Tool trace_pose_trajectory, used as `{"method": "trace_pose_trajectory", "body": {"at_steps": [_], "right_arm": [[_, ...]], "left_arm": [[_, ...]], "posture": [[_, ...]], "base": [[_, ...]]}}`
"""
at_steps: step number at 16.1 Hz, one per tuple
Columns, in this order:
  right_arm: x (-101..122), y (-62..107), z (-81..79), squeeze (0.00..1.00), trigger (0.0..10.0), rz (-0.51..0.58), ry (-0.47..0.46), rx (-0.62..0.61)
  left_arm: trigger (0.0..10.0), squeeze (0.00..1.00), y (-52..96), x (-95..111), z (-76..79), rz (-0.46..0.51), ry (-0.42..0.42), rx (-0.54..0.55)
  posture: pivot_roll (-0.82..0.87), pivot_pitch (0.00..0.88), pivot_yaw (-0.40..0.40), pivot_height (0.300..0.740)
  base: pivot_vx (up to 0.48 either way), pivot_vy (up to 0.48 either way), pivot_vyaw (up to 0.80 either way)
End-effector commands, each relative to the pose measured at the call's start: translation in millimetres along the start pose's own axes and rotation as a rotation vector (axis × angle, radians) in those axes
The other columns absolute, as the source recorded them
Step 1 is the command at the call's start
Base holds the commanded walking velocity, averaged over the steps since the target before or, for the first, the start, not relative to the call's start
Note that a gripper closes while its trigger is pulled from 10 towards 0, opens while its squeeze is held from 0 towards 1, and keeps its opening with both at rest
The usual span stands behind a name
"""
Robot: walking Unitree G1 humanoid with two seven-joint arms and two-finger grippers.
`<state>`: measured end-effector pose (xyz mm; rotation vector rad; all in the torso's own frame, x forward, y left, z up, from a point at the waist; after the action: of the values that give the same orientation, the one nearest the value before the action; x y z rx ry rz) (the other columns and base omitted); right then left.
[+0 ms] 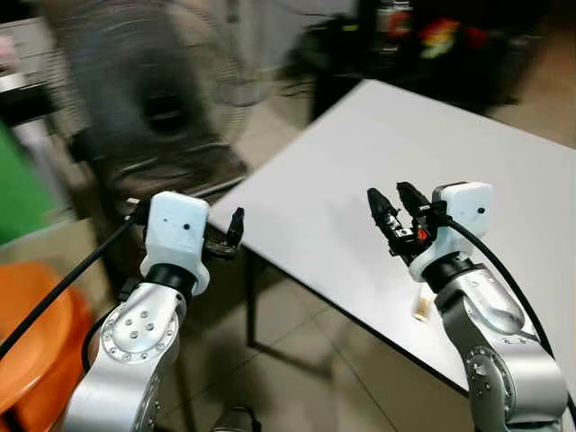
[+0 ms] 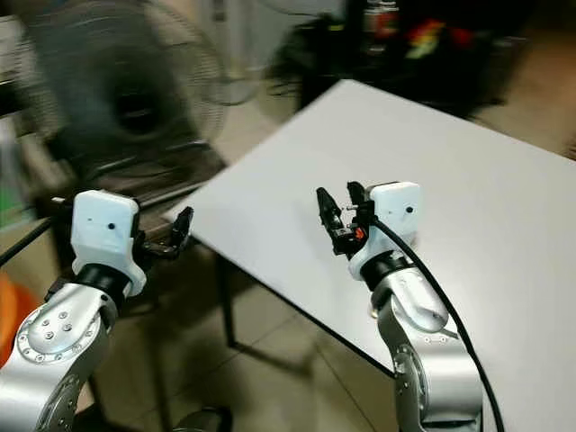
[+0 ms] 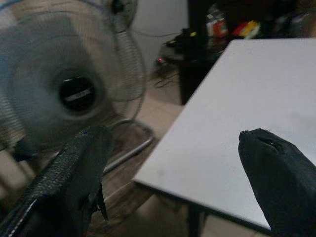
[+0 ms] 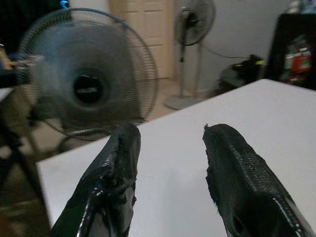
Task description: Setting the table
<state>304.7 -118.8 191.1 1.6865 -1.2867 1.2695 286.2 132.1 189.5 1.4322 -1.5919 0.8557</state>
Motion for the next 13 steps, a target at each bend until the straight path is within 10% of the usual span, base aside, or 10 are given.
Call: {"method": "trace_pose_trajectory", "body": {"at_steps": [1,13], "right_arm": [[-3,1.0,3.7,0.00,10.0,-0.004,-0.030,-0.019],[-9,3.0,5.3,0.00,10.0,-0.018,-0.065,-0.037]], "left_arm": [[10.0,0.00,-2.5,2,1.6,0.005,-0.022,-0.003],[10.0,0.00,-5.2,4,8.3,0.030,-0.018,-0.043]], "posture": [[-0.02,0.030,-0.017,0.740],[-0.02,0.009,-0.016,0.740]], "base": [[0.000,0.000,0.80],[0.000,0.000,0.80]]}}
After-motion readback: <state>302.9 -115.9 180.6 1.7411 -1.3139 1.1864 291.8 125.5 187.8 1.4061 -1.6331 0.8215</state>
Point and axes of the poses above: a point about 5 cm out from each wrist's last joint towards the gripper, its own y axis pointing back from the gripper into the wrist, its own x axis along the axis of the wrist's last joint, z = x × y, the point moved 6 cm from there along -y, pointing out of the wrist towards the gripper, and after that the axes turned 14 degrees about -y, right-handed, at the moved point
